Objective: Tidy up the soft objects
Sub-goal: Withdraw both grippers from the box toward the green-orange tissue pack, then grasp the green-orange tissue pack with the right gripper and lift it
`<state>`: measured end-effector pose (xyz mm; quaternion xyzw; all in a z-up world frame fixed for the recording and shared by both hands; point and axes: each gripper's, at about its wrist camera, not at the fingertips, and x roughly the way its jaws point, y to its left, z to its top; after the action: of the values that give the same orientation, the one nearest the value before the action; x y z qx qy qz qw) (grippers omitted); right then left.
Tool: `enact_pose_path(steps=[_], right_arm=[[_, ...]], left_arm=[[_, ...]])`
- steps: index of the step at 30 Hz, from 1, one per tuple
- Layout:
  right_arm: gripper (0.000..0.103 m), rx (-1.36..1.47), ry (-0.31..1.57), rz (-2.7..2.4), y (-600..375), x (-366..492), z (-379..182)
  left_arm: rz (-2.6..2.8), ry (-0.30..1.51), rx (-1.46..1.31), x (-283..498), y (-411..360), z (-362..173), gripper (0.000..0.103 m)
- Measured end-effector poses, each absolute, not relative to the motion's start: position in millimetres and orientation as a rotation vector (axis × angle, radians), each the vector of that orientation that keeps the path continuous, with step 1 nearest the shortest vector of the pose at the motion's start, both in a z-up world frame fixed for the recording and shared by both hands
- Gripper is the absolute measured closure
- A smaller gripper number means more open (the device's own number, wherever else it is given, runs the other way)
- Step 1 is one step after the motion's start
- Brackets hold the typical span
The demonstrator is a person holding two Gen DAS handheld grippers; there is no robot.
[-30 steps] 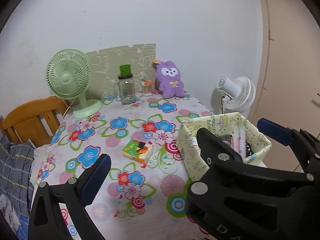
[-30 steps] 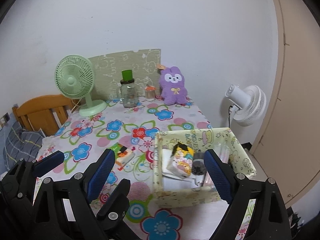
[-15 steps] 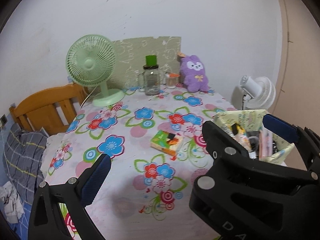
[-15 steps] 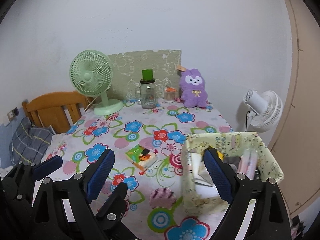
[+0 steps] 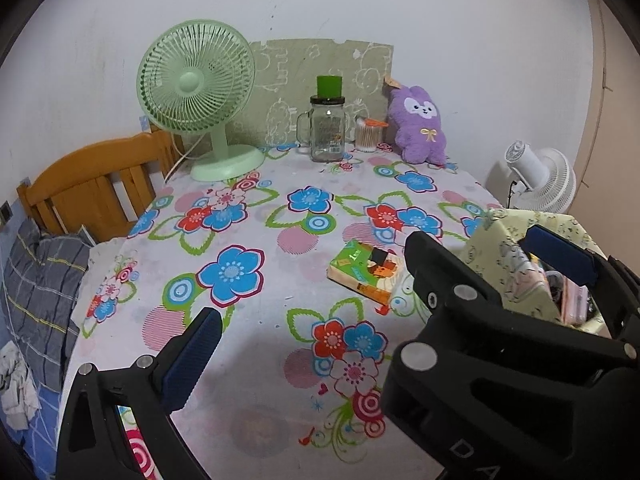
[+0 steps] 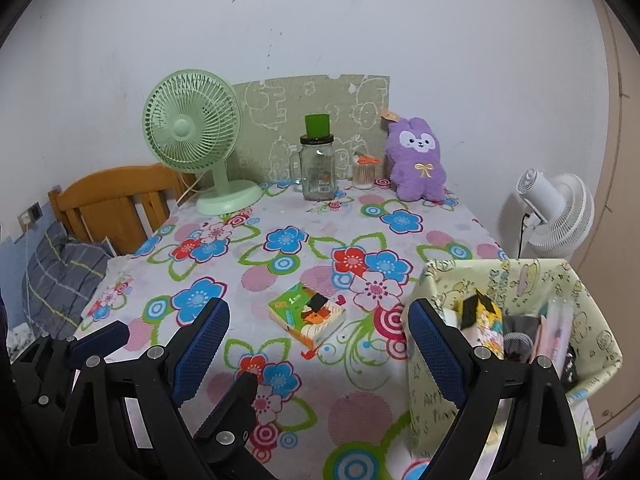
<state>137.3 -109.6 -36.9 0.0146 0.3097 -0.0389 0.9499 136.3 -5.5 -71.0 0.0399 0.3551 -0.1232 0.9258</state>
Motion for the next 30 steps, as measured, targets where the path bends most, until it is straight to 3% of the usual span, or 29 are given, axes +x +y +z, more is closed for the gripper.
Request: enact_pose_path(steps=[30], right_arm=[[0.010, -0.002, 0.778, -0.066, -104.1, 227.6, -109.0]], left_arm=[[-0.193, 0.887, 0.036, 216.3, 0.2, -136.8, 0.000]])
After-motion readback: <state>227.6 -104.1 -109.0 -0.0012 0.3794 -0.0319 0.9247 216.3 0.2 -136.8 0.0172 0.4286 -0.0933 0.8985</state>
